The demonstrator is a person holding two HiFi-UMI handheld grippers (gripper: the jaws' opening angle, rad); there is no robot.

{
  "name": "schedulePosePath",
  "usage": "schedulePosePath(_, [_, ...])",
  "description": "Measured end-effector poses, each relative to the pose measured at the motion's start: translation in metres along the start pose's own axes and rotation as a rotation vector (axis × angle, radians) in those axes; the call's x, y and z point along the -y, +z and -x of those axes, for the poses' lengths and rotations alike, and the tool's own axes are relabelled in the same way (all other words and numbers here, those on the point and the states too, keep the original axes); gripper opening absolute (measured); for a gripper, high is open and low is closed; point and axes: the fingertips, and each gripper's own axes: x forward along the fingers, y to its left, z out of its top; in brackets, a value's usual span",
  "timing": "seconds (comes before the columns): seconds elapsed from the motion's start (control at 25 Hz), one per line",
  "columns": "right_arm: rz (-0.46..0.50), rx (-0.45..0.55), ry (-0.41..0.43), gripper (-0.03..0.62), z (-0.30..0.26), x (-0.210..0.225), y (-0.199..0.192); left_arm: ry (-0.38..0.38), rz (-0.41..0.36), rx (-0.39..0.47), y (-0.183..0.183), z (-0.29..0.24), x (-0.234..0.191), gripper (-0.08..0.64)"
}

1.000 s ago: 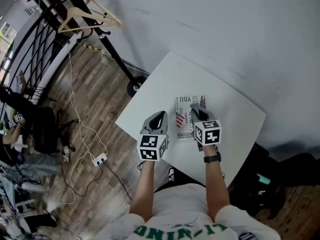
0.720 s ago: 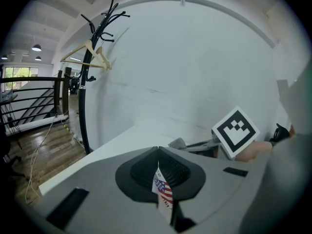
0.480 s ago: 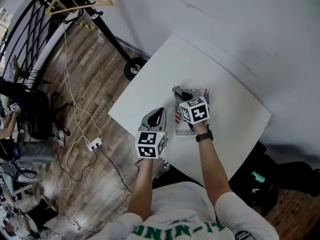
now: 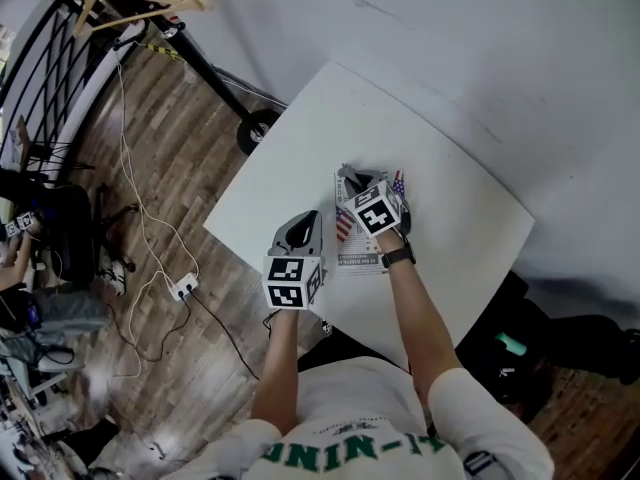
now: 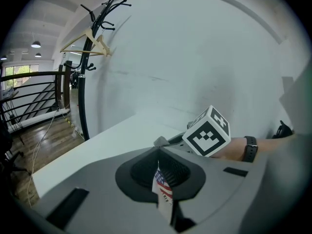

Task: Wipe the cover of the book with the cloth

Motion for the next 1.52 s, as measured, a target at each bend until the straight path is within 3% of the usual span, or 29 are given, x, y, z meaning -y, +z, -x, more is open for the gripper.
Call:
schedulePosePath(0.24, [-0.137, -0.024, -0.185, 0.049, 0.048, 0.075, -0.048, -0.055, -0.012, 0.008, 0.003, -0.010, 0.031, 0.014])
schedulePosePath(0.44, [-0.168, 0.028, -0.242, 0.049, 0.059, 0.094, -0.055, -0.071, -0.023, 0.007, 0.002, -0.008, 0.042, 0.014])
schedulePosePath(0.56, [-0.166, 0.020, -0.225, 0.046, 0.055, 0.084, -0.052, -0.054, -0.026, 0.015, 0.003, -0.002, 0.039, 0.014])
schedulePosePath(0.64, [-0.161, 0.032, -0.142, 0.046, 0.046, 0.058, -0.039, -0.030, -0.022, 0.020, 0.002, 0.004, 0.030, 0.014])
schedulePosePath(0.72, [-0.094, 0.072, -0.051, 0.046, 0.036, 0.020, -0.014, 0.000, -0.015, 0.023, -0.001, 0.013, 0.017, 0.014])
schedulePosePath(0.84, [0.101, 0.089, 0.031, 0.048, 0.016, -0.035, 0.015, 0.048, 0.000, 0.027, -0.004, 0.026, -0.003, 0.014])
schedulePosePath(0.96, [0.242, 0.029, 0.051, 0.048, 0.002, -0.063, 0.014, 0.083, 0.014, 0.034, -0.004, 0.040, -0.018, 0.014])
schedulePosePath(1.04, [0.258, -0.002, 0.029, 0.048, 0.000, -0.061, 0.004, 0.098, 0.023, 0.037, -0.004, 0.046, -0.023, 0.014])
schedulePosePath(1.24, [0.158, -0.003, -0.077, 0.051, 0.022, -0.010, -0.019, 0.085, 0.040, 0.047, -0.006, 0.040, -0.020, 0.014])
schedulePosePath(1.4, [0.010, -0.012, -0.193, 0.052, 0.052, 0.045, -0.054, 0.044, 0.038, 0.037, -0.011, 0.029, -0.003, 0.014])
schedulePosePath(1.52, [-0.081, 0.034, -0.213, 0.052, 0.064, 0.066, -0.070, 0.011, 0.025, 0.039, -0.010, 0.021, 0.013, 0.014])
